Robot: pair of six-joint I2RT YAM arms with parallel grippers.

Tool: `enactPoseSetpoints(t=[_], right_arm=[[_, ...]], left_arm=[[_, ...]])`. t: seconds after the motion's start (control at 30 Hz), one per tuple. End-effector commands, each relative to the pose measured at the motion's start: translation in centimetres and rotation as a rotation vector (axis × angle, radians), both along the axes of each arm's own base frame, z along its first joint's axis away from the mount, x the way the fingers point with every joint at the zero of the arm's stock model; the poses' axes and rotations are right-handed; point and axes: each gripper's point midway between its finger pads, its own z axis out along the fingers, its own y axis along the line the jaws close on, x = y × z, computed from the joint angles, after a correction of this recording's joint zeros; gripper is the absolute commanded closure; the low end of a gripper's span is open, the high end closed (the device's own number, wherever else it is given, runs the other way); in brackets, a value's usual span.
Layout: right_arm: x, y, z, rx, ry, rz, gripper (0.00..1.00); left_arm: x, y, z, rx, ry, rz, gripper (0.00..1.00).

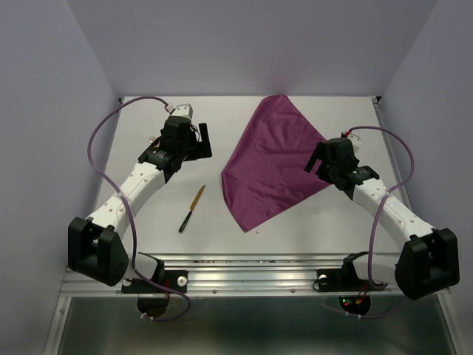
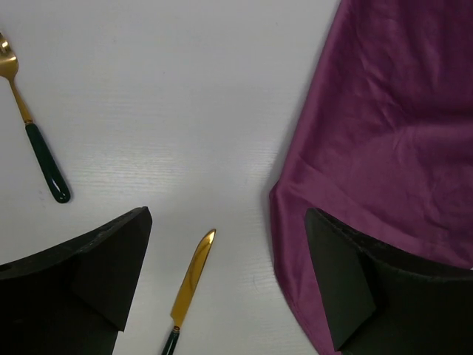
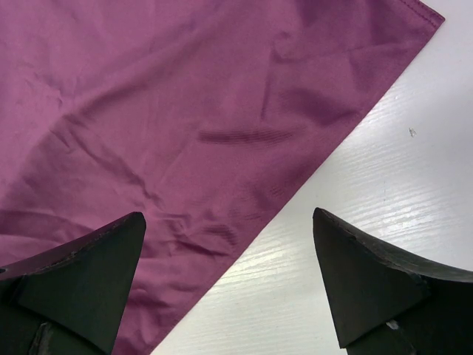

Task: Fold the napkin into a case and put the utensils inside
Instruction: Pick up the crumpled napkin from the center of the board.

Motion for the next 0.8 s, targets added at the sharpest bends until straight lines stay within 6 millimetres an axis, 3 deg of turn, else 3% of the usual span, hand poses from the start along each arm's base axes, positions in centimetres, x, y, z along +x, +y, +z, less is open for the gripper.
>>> enactPoseSetpoints(t=[0.0,0.17,0.33,0.47,0.57,0.77], right_arm=[[0.5,-0.3,1.6,0.011,-0.045,-0.029,0.00],[0.2,-0.2,1.1,0.019,-0.031,-0.029,0.00],[-0.3,-0.5,1.5,0.020,-0.047,-0.034,0.00],[-1.0,-1.3,2.3,0.008,-0.076,-0.067,0.00],[-1.5,-1.4,2.4,0.009,-0.082,-0.061,0.00],[-2.2,-0.5,2.2,0.060,-0.093,-0.016,0.00]], left_arm=[[-0.1,0.7,2.0,-0.016,-0.073,0.071,0.03],[-1.2,0.0,2.3,-0.023,-0.092,0.089,0.02],[-3.6,-1.3,-0.3,0.017,-0.014,0.107,0.02],[-7.0,-3.6,-3.4,-0.025,0.103,0.090,0.03],[-10.8,-5.5,-6.6,-0.069,0.214,0.099,0.05],[-16.3,-9.1,-10.1,-0.104,0.343,0.047,0.09]])
